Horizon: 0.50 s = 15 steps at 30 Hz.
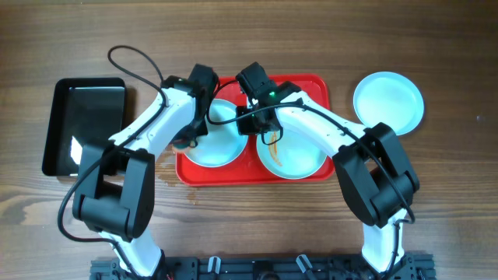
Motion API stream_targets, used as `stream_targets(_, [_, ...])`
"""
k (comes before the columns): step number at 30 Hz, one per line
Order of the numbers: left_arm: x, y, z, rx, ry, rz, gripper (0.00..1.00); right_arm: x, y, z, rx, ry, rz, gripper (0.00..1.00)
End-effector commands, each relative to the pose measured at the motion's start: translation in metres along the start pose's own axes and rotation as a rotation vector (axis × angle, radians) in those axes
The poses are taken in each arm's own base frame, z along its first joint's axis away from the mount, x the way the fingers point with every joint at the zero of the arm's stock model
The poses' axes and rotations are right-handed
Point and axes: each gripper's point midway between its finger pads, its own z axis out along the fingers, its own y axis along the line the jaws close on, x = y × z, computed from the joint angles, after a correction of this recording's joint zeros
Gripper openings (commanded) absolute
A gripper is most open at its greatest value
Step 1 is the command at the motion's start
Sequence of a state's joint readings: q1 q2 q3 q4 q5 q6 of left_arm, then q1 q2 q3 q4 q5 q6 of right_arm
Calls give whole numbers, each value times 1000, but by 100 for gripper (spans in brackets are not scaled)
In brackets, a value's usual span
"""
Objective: Clean dirty plates on tray and stack at the side
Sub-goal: 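Scrub the plate again with the sponge in the left gripper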
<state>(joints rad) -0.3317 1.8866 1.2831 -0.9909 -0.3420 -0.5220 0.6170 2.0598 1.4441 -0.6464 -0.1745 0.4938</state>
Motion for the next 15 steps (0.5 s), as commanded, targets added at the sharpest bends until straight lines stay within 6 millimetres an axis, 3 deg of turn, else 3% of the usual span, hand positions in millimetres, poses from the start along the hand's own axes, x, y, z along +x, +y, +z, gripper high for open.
stream_targets(1, [-20,-30,-28,198,-63,-12,4,-4,-2,0,13,-14,7,4])
stream_targets(7, [-18,-88,-47,532,-22,36,4,-4,-2,0,13,-14,7,4])
stream_targets(15, [-11,-104,-32,597,-3,44,4,-4,-2,0,13,-14,7,4])
